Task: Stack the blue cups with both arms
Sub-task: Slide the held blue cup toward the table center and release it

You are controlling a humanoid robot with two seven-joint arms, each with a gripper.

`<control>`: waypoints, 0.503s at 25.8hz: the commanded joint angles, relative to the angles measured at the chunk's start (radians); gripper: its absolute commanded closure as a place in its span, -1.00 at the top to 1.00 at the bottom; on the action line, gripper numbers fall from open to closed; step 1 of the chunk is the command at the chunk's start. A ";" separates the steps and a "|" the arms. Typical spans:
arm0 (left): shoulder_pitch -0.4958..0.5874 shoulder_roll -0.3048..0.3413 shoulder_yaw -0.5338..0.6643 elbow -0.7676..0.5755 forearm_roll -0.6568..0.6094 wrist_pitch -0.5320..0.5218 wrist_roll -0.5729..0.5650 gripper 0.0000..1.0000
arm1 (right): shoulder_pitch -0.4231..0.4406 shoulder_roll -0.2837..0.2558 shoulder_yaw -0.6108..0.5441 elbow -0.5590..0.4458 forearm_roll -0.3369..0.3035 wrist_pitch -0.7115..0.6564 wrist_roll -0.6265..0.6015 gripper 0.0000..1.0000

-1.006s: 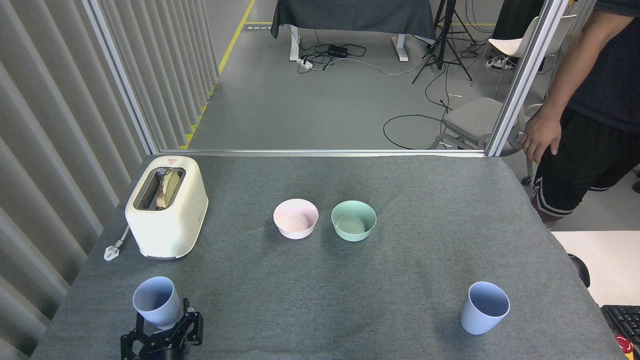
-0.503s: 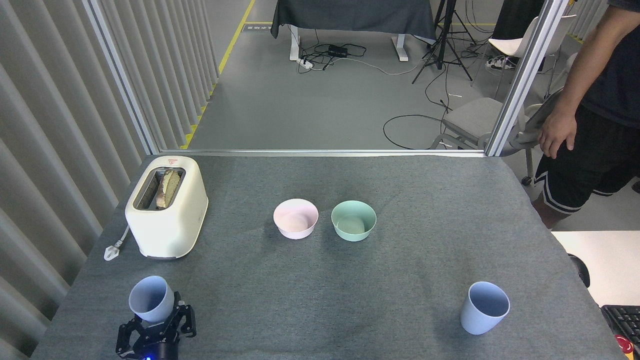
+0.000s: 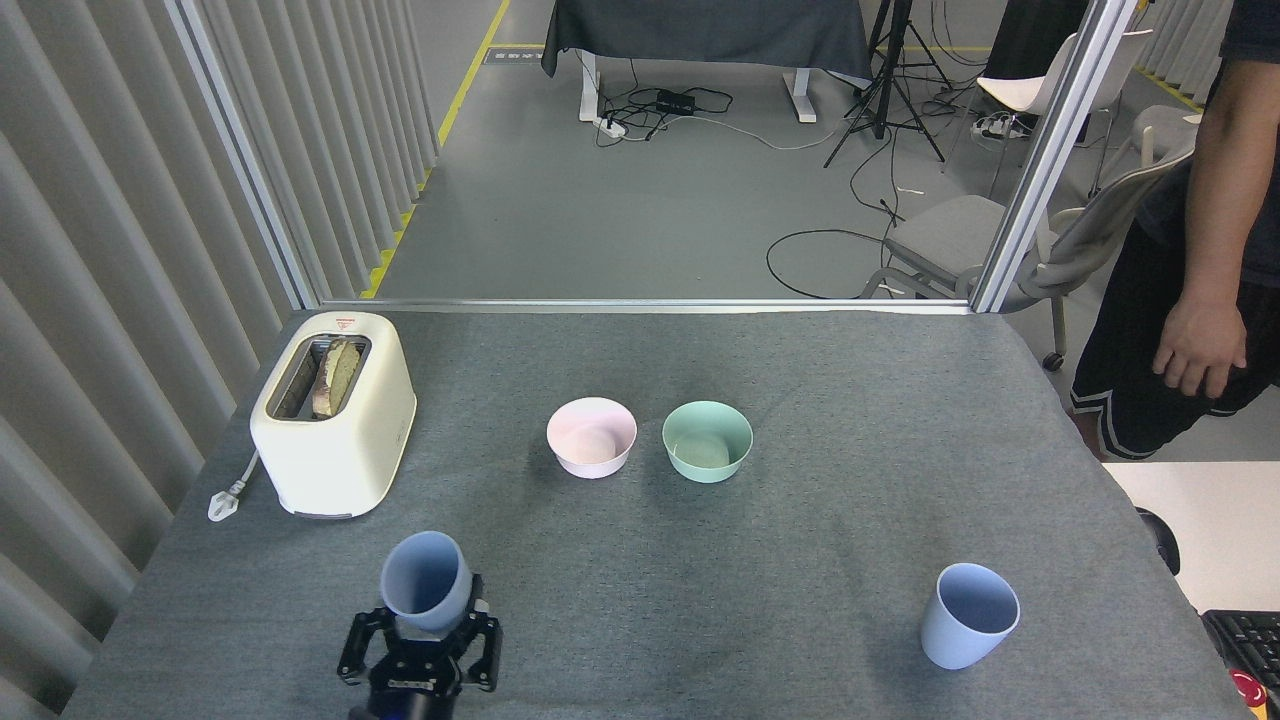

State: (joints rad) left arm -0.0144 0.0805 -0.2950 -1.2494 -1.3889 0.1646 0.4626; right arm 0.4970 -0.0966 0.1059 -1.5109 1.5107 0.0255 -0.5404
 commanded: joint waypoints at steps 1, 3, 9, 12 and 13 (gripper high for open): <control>0.001 -0.030 -0.107 0.028 -0.168 0.004 -0.002 0.07 | 0.000 0.000 0.000 0.000 -0.001 0.005 0.000 1.00; -0.006 -0.053 -0.115 0.062 -0.194 -0.002 -0.005 0.08 | 0.000 0.000 0.000 0.000 -0.001 0.005 0.000 1.00; -0.030 -0.099 -0.124 0.131 -0.193 -0.020 -0.007 0.09 | 0.000 0.000 0.002 0.000 -0.003 0.005 0.000 1.00; -0.044 -0.117 -0.127 0.156 -0.191 -0.024 -0.008 0.18 | 0.000 0.000 0.002 0.000 -0.004 0.005 0.000 1.00; -0.044 -0.125 -0.127 0.165 -0.191 -0.027 -0.008 0.20 | 0.000 0.000 0.002 0.000 -0.004 0.005 0.000 1.00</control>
State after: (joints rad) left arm -0.0500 -0.0258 -0.4197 -1.1097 -1.5795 0.1429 0.4553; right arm 0.4970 -0.0966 0.1073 -1.5108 1.5071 0.0308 -0.5410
